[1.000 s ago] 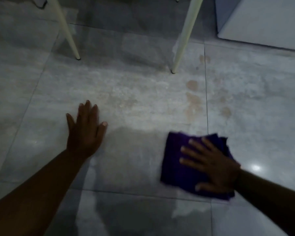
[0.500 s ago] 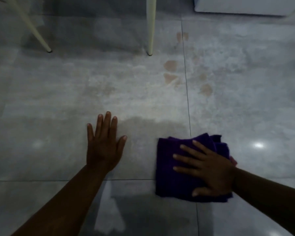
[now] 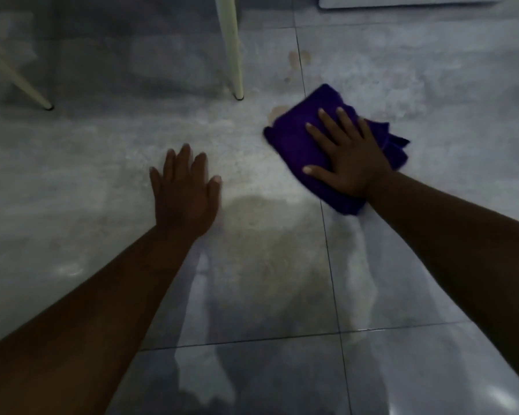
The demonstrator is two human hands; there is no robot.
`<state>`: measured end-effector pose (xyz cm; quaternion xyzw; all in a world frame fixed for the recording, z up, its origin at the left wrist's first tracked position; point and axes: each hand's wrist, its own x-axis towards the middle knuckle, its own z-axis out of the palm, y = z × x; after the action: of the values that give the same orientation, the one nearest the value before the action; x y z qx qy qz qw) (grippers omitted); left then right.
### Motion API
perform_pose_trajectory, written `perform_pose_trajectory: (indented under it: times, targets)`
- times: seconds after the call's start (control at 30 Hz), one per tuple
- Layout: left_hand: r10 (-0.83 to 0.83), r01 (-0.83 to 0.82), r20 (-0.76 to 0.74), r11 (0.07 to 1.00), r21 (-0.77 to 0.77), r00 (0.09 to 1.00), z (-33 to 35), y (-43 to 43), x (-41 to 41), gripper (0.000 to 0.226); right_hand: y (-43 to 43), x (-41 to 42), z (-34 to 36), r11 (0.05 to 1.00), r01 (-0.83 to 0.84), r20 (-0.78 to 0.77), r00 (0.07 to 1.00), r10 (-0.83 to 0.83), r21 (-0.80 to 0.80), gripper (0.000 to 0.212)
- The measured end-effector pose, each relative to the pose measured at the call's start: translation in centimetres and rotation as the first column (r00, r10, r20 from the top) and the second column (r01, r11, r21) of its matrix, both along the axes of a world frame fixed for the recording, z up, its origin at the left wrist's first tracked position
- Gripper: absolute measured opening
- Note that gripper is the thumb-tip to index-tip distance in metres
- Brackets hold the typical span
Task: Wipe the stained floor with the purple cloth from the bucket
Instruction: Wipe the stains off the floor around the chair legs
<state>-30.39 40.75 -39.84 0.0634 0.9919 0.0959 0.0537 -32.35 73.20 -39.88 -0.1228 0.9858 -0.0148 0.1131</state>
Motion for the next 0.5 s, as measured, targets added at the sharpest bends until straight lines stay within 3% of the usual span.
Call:
perform_pose_trajectory:
  times: [0.1,0.2,0.33,0.4,0.5]
  targets:
    - [0.098,-0.099,0.049,0.995,0.009,0.994,-0.8,-0.4,-1.5,0.060,-4.1,-2.3,-0.1,0.995,-0.096,-0.013,0.995,0.096,-0.014,0.091]
    - [0.060,-0.060,-0.010,0.998,-0.021,0.998,-1.6,-0.8,-0.9,0.066,-7.2,-3.2,-0.5,0.984,-0.179,-0.044,0.983,0.178,-0.019,0.092]
    - [0.037,-0.037,0.019,0.999,-0.017,0.999,-1.8,-0.9,-0.6,0.083,-8.1,-4.5,-0.9,0.952,-0.306,-0.053,0.951,0.305,-0.010,0.092]
    - [0.035,-0.034,0.043,0.999,-0.022,0.998,-1.6,-0.8,-0.6,0.089,-7.0,-5.8,-0.7,0.954,-0.301,-0.055,0.952,0.300,-0.006,0.090]
    - [0.053,-0.051,0.068,0.998,-0.041,0.996,-1.3,-0.7,-0.8,0.092,-3.8,-8.4,-0.6,0.988,-0.157,-0.072,0.985,0.155,-0.014,0.091]
